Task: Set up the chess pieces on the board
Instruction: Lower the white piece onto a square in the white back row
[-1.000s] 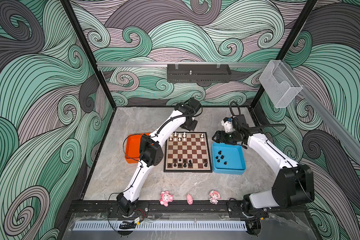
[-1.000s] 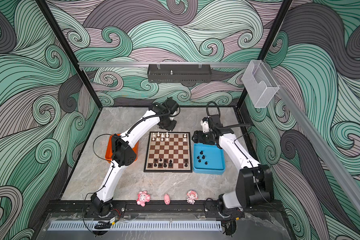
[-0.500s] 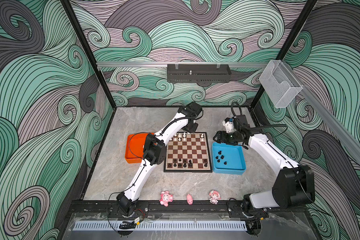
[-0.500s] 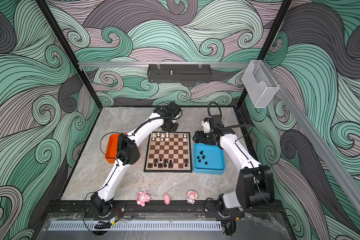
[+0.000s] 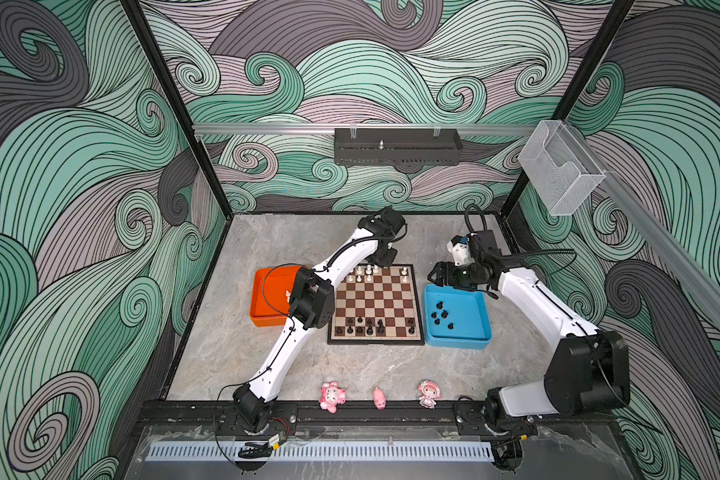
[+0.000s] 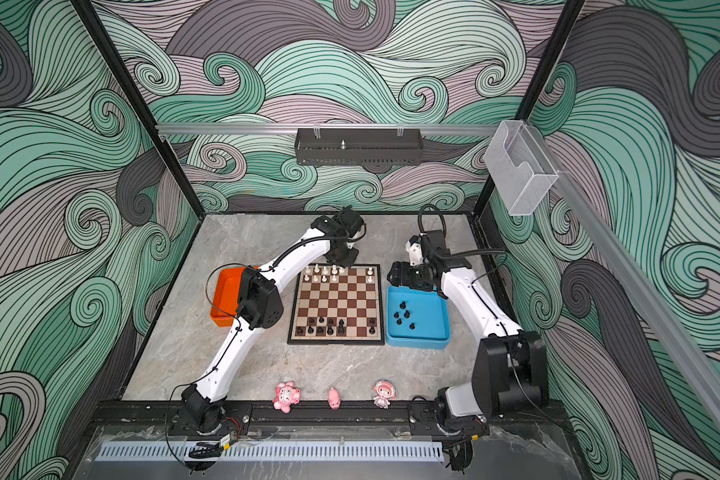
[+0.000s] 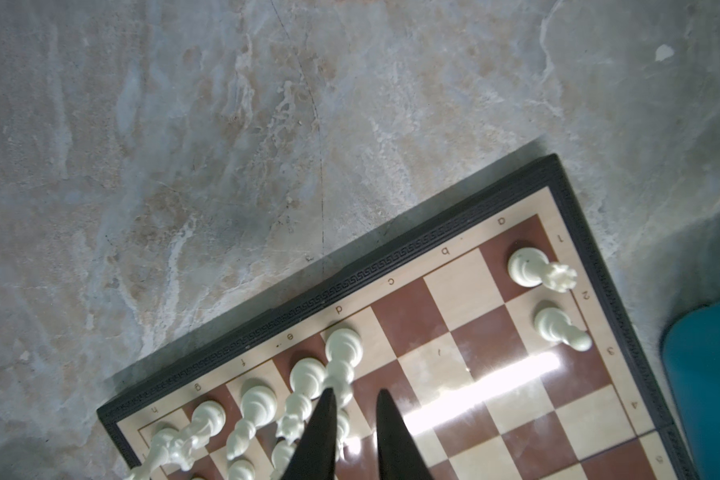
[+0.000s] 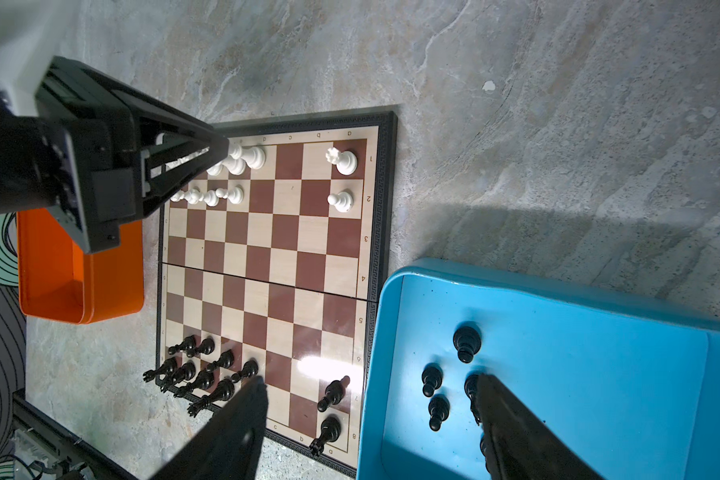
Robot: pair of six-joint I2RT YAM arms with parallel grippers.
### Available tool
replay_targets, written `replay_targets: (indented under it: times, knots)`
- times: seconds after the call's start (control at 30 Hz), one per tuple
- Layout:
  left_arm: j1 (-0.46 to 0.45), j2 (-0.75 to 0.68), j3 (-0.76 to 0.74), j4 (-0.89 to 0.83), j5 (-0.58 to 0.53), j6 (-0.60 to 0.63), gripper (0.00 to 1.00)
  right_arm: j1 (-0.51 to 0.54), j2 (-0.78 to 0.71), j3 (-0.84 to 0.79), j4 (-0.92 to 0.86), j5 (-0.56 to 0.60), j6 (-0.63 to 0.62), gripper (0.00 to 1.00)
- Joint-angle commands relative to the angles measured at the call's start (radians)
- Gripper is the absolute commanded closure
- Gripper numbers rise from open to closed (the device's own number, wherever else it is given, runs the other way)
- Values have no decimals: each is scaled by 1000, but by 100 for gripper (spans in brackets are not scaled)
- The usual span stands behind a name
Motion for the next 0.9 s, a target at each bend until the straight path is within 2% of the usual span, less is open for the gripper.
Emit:
replay_targets:
  times: [0.0, 0.33, 0.43, 0.6, 0.87]
  knots:
    - [-8, 30, 31, -3, -15, 8, 78, -7, -9, -10, -5, -17, -10, 20]
    - [-8, 28, 31, 3, -17, 11, 77, -11, 3, -9, -1, -31, -8, 20]
    - [-8, 11, 31, 6, -16, 8, 73, -10, 4, -7, 0, -32, -8, 20]
    - [-7, -35, 30, 5, -21, 2, 60, -12, 7, -9, 0, -33, -8, 20]
    - [-6, -65, 28, -42, -48, -19, 59, -12, 5, -9, 0, -36, -8, 21]
